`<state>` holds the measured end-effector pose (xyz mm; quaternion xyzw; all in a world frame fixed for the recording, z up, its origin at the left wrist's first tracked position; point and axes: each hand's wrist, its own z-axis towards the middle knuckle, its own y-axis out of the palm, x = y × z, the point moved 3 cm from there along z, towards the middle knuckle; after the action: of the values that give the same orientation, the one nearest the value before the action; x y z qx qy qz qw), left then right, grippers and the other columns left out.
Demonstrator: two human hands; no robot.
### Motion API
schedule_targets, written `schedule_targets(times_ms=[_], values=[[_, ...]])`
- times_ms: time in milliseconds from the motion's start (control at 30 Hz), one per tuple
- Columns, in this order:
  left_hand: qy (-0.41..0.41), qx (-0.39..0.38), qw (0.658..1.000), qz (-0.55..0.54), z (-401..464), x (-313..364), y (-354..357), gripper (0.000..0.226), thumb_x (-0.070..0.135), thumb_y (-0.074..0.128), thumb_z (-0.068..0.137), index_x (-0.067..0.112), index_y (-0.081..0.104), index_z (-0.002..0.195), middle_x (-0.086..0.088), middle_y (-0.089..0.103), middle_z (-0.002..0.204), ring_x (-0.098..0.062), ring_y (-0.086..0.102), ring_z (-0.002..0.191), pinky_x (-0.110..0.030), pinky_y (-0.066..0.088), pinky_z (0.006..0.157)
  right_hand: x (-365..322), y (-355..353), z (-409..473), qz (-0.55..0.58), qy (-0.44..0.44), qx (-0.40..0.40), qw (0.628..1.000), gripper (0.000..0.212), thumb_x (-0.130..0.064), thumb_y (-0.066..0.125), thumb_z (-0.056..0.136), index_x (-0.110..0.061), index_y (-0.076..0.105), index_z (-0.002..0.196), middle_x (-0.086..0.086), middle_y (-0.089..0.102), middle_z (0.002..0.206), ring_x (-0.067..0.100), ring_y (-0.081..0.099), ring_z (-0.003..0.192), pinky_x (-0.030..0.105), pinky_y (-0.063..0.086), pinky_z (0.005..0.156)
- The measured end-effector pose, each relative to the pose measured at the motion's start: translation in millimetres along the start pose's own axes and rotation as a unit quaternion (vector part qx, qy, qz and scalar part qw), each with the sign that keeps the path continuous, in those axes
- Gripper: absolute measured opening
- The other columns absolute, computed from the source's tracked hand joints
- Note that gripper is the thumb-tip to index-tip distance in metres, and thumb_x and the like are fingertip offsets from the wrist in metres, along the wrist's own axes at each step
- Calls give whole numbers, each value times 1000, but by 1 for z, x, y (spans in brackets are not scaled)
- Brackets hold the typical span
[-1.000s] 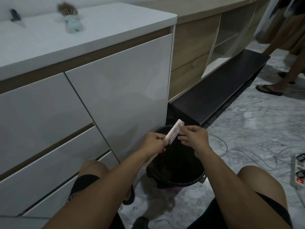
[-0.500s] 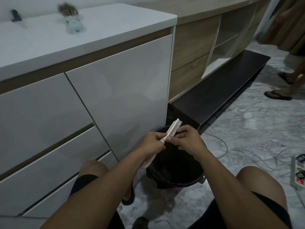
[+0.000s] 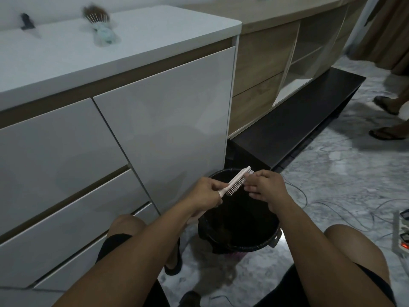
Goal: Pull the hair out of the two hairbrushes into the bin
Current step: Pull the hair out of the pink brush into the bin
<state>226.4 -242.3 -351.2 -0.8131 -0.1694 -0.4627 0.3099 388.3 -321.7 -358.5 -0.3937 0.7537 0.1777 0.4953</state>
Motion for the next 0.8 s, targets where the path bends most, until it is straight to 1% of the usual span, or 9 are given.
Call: schedule_targets(times_ms=[167,233,300,400,467,533,600,700,800], values=[[-11,-25,999,-20,0,-7,3,55,-20,53,76,8,68,121,-6,65,93,-8,51,61,-12,43,47,1,-15,11,45,4,121,992,11,-19,66,91,-12,63,83,12,74,86,21,72,77,38,60,74],[-33,-27,998,-51,1,-9,3,54,-19,55,75,10,70,118,-8,64,98,-12,55,68,-14,46,49,0,-18,12,46,-10,134,990,9,-19,63,93,-13,65,86,11,74,89,20,71,79,37,59,76],[-57,-12,991,-118,4,-11,1,51,-19,55,76,7,69,118,-12,63,104,-17,59,72,-20,53,50,-2,-14,10,40,-35,106,993,9,-17,63,93,-11,68,98,10,73,97,17,69,80,36,59,76],[-90,-9,967,-237,7,-9,-2,47,-20,47,83,-3,57,126,-20,59,101,-22,61,67,-30,60,54,-6,0,4,-40,-118,22,992,30,-16,71,87,-16,65,116,7,70,111,17,69,90,36,60,76],[-95,-40,962,-253,8,-10,-4,41,-13,46,90,0,55,128,-15,60,95,-22,63,70,-34,60,58,-3,11,0,-97,-169,-34,980,52,-19,82,77,-22,61,125,1,65,121,17,69,93,35,60,77],[-101,-58,961,-250,8,-11,-7,35,-6,44,94,4,53,126,-11,62,91,-20,65,71,-32,59,55,0,18,-2,-167,-206,-58,962,75,-25,88,68,-28,54,135,-7,54,127,15,65,98,31,58,79],[-118,-65,958,-255,8,-13,-7,28,-2,43,97,6,52,123,-9,65,90,-18,65,69,-28,56,49,1,21,-4,-217,-224,-53,949,83,-30,89,66,-33,50,138,-10,45,126,11,61,101,26,54,79],[-125,-84,953,-263,6,-13,-5,25,2,40,98,5,53,120,-10,66,93,-17,63,65,-25,51,44,3,20,-2,-214,-235,-29,948,64,-28,86,72,-28,60,130,-7,46,126,13,61,100,21,51,75],[-138,-87,947,-275,7,-14,-6,24,3,39,98,5,52,119,-12,67,93,-16,59,58,-23,47,40,1,19,1,-197,-258,-14,946,27,-16,80,78,-17,75,105,-2,58,116,18,65,96,22,54,77]])
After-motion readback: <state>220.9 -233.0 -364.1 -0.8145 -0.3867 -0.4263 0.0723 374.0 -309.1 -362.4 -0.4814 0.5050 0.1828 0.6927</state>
